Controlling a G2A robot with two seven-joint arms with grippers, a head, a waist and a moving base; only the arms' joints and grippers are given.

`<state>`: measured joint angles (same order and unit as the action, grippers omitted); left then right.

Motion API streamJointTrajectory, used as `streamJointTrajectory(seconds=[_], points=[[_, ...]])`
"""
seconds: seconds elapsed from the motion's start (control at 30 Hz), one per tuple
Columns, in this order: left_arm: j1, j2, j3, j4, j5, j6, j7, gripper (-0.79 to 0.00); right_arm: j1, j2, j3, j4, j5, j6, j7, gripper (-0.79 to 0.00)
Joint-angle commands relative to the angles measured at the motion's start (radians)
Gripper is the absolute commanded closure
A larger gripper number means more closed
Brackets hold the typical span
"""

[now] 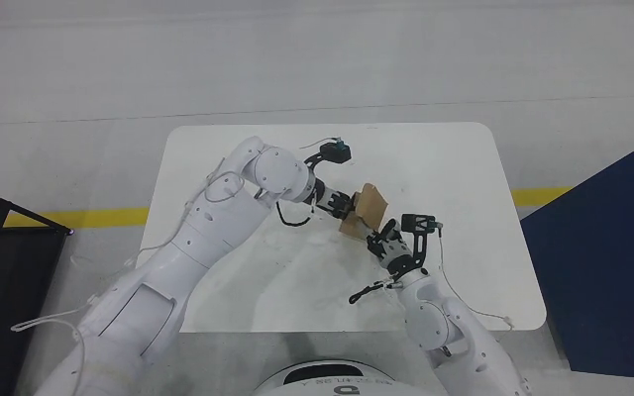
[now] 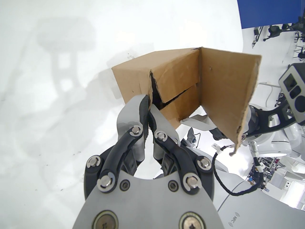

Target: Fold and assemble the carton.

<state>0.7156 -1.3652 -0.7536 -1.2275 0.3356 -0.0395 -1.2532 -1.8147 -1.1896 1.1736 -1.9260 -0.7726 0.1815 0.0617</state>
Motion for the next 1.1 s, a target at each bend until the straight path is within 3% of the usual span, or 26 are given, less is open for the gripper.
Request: streamJointTrajectory(seconds=[0.0,0.03,0.07,0.27,0.5,0.63,0.8,0.97,1.07], points=[[0.001,0.0,-0.002,0.01,-0.013,-0.014,-0.004,-0.499,0.0,0.0,0.0,0.0,-0.003,-0.002,0.008,-0.576],[0.002,0.0,-0.004,0.016,-0.022,-0.023,-0.004,-0.696,0.0,0.0,-0.001,-0.001,-0.002,-0.004,0.014,-0.576],[0.003,0.001,-0.005,0.023,-0.03,-0.031,-0.005,-0.785,-0.001,0.0,-0.001,-0.002,0.001,-0.008,0.021,-0.579],[0.014,0.018,-0.048,0.047,-0.04,-0.065,-0.006,-0.785,-0.012,0.002,0.001,-0.018,0.016,-0.053,0.085,-0.563],[0.076,0.056,-0.123,0.001,-0.015,-0.056,-0.029,-0.782,-0.04,0.011,0.048,-0.062,0.133,-0.149,0.186,-0.56],[0.114,0.075,-0.158,-0.042,-0.001,-0.046,-0.031,-0.622,-0.067,0.02,0.132,-0.109,0.306,-0.234,0.257,-0.499],[0.151,0.092,-0.182,-0.089,0.027,-0.017,-0.038,-0.548,-0.073,0.025,0.236,-0.123,0.467,-0.229,0.275,-0.336],[0.162,0.101,-0.185,-0.123,0.056,0.015,-0.046,-0.52,-0.007,0.021,0.196,-0.073,0.435,-0.115,0.297,-0.382],[0.162,0.104,-0.189,-0.14,0.062,0.03,-0.042,-0.511,0.023,0.019,0.164,-0.052,0.39,-0.073,0.304,-0.48]])
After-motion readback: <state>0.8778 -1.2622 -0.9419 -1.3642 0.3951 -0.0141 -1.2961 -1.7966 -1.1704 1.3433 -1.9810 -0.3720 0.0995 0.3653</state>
